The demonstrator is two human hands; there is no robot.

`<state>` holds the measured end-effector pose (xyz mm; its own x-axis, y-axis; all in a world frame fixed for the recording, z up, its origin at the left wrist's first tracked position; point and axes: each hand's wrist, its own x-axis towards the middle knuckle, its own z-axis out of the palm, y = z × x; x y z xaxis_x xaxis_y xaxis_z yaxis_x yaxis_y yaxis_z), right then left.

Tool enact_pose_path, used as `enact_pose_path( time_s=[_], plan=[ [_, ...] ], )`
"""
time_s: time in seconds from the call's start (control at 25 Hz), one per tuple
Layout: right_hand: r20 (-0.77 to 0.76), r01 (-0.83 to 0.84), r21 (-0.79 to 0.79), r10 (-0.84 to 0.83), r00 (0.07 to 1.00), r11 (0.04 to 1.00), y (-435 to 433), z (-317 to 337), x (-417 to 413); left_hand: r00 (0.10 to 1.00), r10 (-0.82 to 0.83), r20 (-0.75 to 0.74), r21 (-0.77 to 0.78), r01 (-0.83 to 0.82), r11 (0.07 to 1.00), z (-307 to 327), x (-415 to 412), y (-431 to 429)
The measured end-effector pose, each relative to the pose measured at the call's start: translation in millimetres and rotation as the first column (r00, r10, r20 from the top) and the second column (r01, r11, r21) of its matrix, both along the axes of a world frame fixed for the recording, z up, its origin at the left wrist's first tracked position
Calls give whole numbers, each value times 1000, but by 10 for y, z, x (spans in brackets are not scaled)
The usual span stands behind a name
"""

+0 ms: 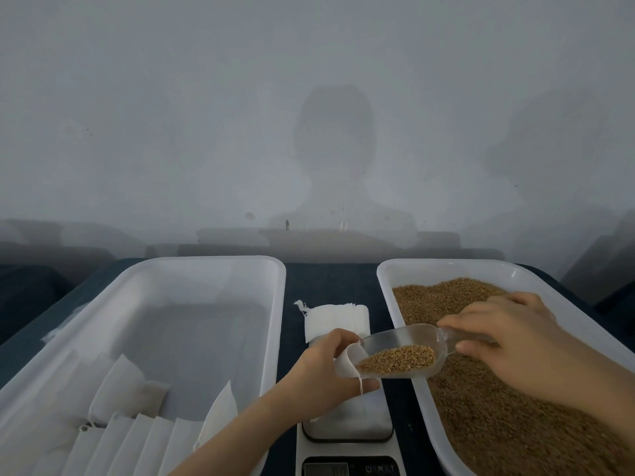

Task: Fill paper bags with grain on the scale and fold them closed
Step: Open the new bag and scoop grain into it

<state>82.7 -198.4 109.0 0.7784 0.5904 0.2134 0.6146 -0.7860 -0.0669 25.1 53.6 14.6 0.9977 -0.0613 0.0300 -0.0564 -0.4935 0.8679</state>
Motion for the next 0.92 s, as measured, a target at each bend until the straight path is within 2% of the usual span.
enact_pose_path(
  time_s=[0.56,0.92],
  plan=[
    [72,-33,-140,43,996,990,231,166,-68,998,-10,-55,37,12,999,27,-8,-34],
    [182,9,-289,46,982,957,374,332,-102,999,-39,-28,-55,37,998,17,8,-28]
  ],
)
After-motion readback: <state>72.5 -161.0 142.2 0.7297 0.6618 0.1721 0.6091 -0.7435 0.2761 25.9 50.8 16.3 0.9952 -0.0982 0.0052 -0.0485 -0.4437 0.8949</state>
